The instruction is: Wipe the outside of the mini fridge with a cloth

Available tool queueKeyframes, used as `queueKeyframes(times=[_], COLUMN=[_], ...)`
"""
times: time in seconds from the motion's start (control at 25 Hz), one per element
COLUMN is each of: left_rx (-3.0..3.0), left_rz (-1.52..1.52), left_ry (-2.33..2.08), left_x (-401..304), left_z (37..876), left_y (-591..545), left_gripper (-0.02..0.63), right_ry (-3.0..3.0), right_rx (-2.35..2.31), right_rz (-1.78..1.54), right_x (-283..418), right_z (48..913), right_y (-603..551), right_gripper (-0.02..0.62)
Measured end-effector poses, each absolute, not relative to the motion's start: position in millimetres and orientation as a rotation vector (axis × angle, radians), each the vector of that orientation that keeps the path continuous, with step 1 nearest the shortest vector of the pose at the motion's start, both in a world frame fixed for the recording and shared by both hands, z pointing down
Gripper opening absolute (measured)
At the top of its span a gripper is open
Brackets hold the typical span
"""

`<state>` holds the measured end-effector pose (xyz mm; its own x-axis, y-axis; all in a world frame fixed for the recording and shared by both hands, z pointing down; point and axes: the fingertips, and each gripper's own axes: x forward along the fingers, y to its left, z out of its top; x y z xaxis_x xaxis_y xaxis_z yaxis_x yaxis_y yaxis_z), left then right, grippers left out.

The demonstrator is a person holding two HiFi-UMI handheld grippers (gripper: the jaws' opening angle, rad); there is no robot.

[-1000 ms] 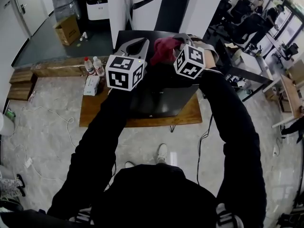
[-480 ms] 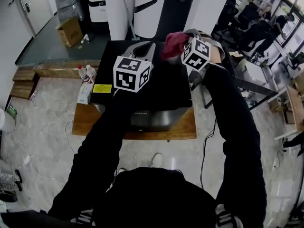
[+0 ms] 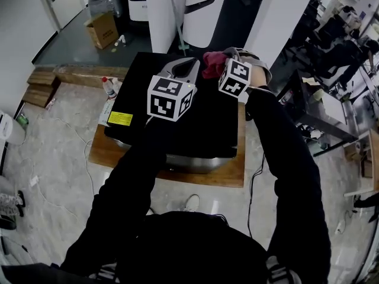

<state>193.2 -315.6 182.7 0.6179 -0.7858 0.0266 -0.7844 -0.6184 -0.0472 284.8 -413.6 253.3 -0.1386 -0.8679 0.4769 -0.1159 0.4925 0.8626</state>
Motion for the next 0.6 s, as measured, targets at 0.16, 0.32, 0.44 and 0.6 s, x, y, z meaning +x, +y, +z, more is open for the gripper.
queueKeyframes(times=[0.16, 0.32, 0.44, 0.6], left_rx=[-2.790, -2.775, -2.764, -2.767], left_rz=[-0.093, -0.110, -0.117, -0.123], left_ry=[1.416, 1.455, 1.475, 1.474], left_x=[189.5, 189.2, 185.2, 184.2], left_z=[192.0, 194.3, 195.4, 199.9], left_y=[-326.7, -330.6, -326.8, -316.7], left_gripper=[0.006, 0.006, 0.006, 0.006], right_ry=[-1.605, -1.582, -1.612, -1.633], right_rx=[0.748, 0.681, 0.662, 0.650], right_rz=[-0.831, -0.848, -0.822, -0.796], right_x=[260.9, 256.2, 251.7, 246.8], right_z=[285.8, 301.4, 303.2, 305.2], right_y=[-416.4, -420.7, -414.5, -399.7], right_gripper=[0.038, 0.035, 0.032, 0.031])
